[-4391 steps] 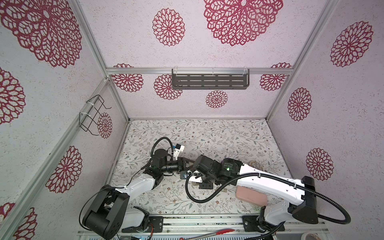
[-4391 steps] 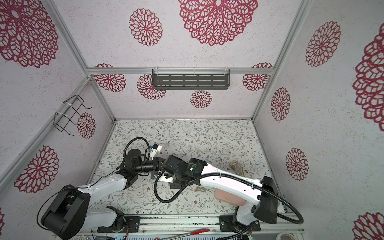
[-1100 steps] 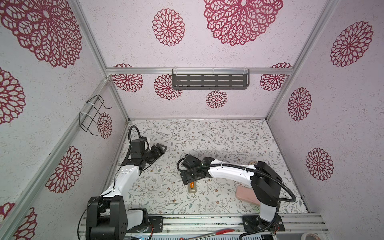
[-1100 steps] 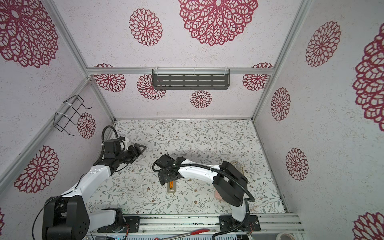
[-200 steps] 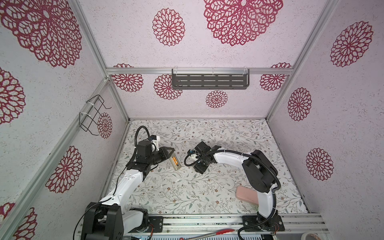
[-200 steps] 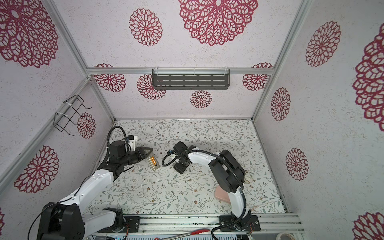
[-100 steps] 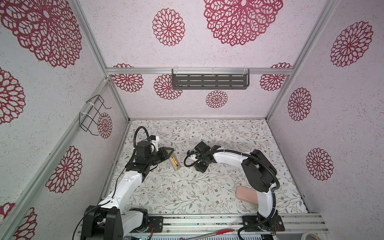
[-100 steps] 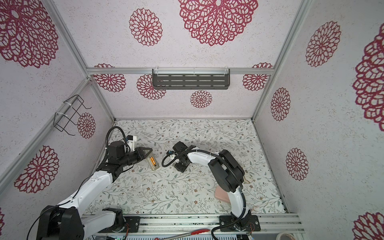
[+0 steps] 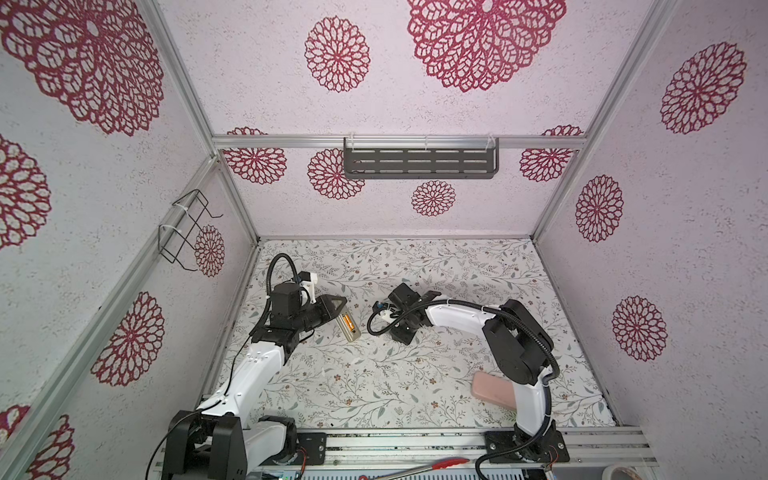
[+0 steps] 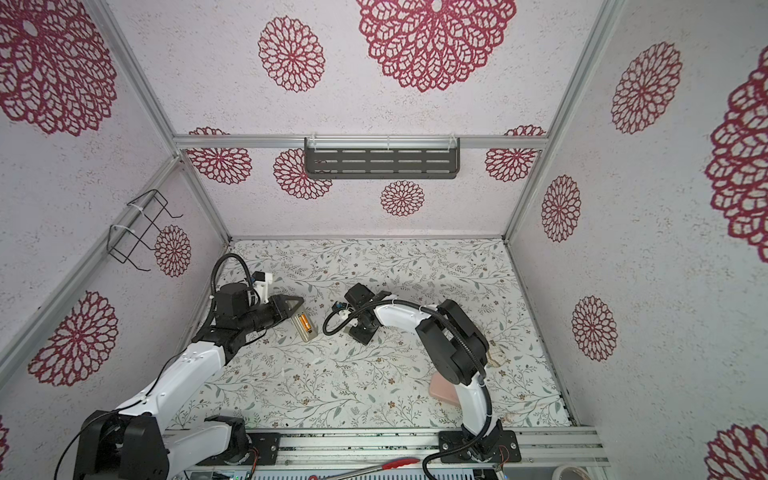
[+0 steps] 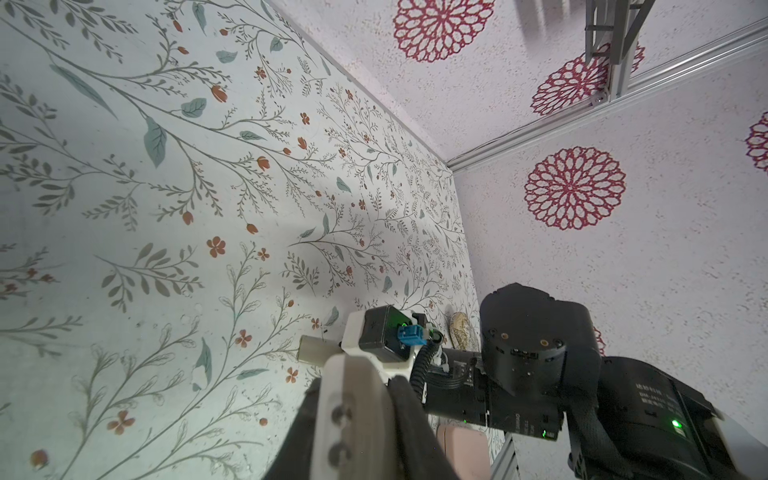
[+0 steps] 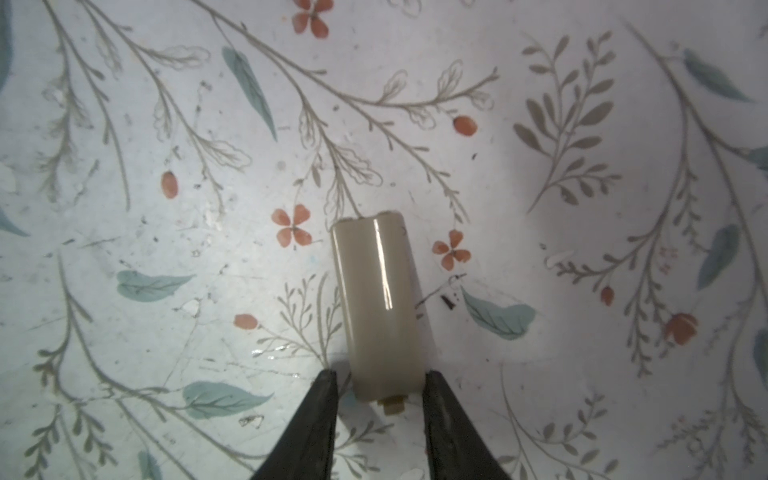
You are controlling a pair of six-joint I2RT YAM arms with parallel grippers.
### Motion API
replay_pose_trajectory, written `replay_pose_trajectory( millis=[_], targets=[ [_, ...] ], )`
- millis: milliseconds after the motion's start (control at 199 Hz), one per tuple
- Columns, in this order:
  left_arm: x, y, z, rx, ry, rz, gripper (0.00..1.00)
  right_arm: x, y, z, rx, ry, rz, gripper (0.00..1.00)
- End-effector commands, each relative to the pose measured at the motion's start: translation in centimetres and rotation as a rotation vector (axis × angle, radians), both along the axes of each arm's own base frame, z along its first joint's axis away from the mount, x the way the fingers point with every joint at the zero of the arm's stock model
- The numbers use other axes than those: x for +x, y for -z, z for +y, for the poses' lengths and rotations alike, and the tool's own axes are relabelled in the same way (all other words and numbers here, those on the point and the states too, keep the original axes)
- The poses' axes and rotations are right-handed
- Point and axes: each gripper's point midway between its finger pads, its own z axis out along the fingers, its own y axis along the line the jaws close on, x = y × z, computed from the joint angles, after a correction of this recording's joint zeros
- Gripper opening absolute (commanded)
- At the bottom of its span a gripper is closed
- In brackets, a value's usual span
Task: Load the batteries into the remote control
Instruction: 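Lift the cover with the right gripper to the remote's open compartment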
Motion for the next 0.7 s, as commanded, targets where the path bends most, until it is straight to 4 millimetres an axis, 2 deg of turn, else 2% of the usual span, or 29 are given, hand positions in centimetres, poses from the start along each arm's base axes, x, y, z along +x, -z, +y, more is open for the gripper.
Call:
replay_pose_trajectory(
  millis=[0,150,261,467,697],
  targets=[
    [0.3,-0.1,0.2,-0.004,-0.003,-0.023,0.0,-0.3,1.0,-0.9,-0.062,-0.016,0.011,0.4],
    [0.3,-0.1,0.3,-0.004,-0.004,-0.023,0.0,-0.1,1.1,-0.6,-0.053,-0.018,0.007,0.47],
    [0.4,0.0,0.2,-0.007,-0.002,-0.022,0.0,0.0,1.1,-0.3,-0.046,-0.024,0.007,0.47],
    [0.4,0.0,0.3,-0.01,-0.003,-0.02,0.0,-0.1,1.2,0.1,-0.035,-0.039,0.023,0.43],
    [0.4,0.1,0.5,-0.006,-0.011,-0.019,0.0,-0.6,1.6,0.0,-0.034,-0.048,0.042,0.32]
  ],
)
